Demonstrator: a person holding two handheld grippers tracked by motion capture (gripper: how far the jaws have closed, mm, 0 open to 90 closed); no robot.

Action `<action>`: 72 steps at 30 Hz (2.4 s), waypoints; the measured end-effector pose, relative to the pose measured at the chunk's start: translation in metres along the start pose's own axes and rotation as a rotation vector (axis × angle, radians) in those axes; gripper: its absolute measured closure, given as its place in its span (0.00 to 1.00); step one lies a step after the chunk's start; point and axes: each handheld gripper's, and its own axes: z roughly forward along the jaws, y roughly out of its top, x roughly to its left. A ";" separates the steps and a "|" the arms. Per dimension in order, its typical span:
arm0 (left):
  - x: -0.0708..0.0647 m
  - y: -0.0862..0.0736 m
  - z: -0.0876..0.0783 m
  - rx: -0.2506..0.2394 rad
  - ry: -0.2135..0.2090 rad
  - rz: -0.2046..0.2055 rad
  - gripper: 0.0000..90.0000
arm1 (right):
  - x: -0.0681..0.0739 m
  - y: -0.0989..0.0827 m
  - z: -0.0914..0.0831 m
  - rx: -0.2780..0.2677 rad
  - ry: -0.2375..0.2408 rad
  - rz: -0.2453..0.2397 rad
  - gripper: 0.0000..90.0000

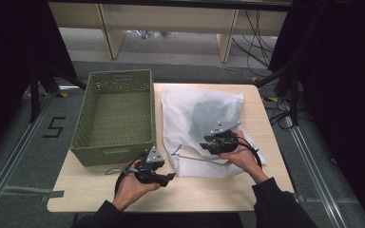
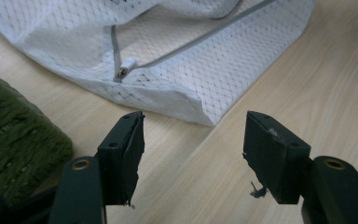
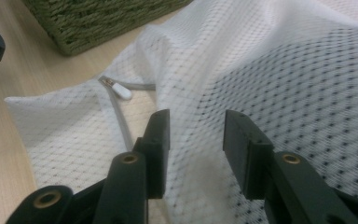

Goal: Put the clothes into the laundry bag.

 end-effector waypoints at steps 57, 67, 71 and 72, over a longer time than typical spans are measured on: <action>0.008 -0.026 -0.030 -0.076 0.019 0.027 0.22 | -0.005 -0.050 -0.054 -0.018 -0.069 0.132 0.41; -0.001 -0.031 -0.031 -0.067 0.006 0.041 0.22 | 0.013 -0.063 -0.059 -0.001 -0.039 0.132 0.40; -0.004 -0.033 -0.032 -0.054 0.005 0.041 0.22 | 0.022 -0.068 -0.064 0.012 -0.021 0.117 0.39; -0.005 -0.033 -0.032 -0.059 -0.001 0.046 0.22 | 0.024 -0.070 -0.066 0.014 -0.023 0.110 0.39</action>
